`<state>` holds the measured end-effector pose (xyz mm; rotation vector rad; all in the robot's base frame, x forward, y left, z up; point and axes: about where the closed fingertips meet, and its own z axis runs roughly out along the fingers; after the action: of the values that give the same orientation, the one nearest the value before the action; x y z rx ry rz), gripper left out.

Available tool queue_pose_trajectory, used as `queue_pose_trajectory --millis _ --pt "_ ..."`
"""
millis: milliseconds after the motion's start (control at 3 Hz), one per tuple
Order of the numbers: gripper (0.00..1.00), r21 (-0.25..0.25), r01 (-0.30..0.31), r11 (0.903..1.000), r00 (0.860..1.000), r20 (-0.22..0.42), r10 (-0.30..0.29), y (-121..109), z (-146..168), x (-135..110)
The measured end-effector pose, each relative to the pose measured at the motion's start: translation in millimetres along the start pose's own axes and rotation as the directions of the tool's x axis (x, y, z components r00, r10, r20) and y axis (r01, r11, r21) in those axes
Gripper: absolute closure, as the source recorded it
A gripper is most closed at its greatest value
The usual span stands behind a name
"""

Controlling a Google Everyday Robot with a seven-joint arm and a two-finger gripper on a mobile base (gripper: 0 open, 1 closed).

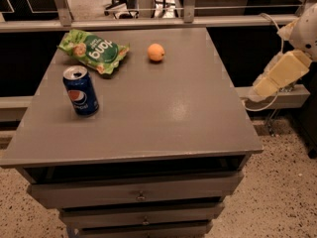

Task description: Move orange near pepsi can

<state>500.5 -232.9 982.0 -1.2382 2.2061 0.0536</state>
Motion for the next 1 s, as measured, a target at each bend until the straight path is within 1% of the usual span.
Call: queue_pose_trajectory --millis 333,667,1000 --pt "0.00 0.046 -0.076 0.9960 0.985 0.159 0.068 -26 18 -8" --pt "0.00 0.064 -0.095 0.9934 0.959 0.273 0.074 -47 38 -26" --pt "0.00 0.054 -0.091 0.9943 0.939 0.337 0.068 -62 69 -42"
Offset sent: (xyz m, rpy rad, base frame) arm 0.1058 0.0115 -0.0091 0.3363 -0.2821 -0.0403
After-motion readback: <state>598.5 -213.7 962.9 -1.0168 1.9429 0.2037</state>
